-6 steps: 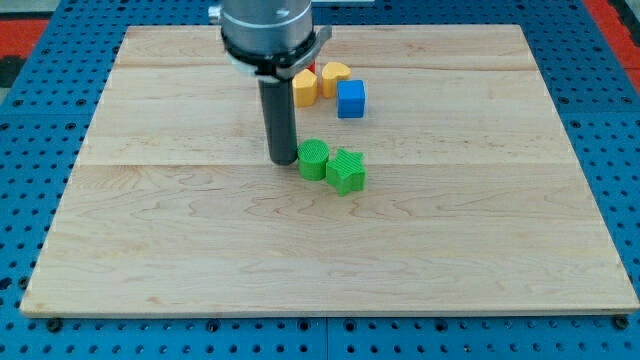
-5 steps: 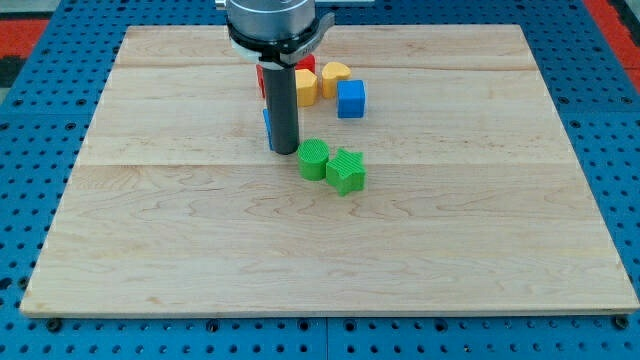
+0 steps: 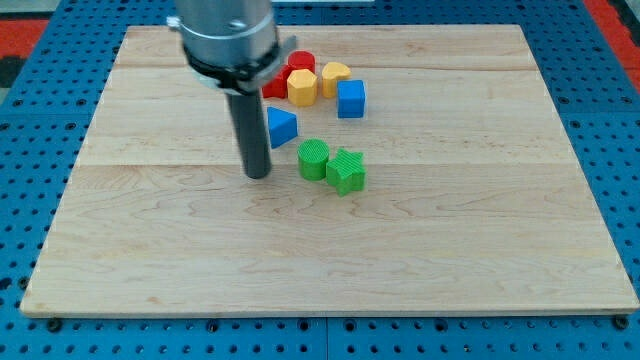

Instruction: Slide both the green blocks and blue triangle into the group of blocks

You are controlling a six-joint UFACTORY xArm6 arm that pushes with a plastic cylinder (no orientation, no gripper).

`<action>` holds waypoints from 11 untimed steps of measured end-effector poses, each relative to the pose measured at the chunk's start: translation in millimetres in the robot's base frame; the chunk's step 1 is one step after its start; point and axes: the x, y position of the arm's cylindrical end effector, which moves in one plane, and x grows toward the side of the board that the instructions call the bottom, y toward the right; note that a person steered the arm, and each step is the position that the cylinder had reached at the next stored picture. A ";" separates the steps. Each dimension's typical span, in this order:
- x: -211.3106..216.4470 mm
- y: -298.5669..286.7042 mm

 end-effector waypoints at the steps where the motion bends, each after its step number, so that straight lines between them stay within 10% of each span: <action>1: -15.0 18.9; 5: -96.8 0.1; 8: 66.0 102.9; 11: -37.4 36.7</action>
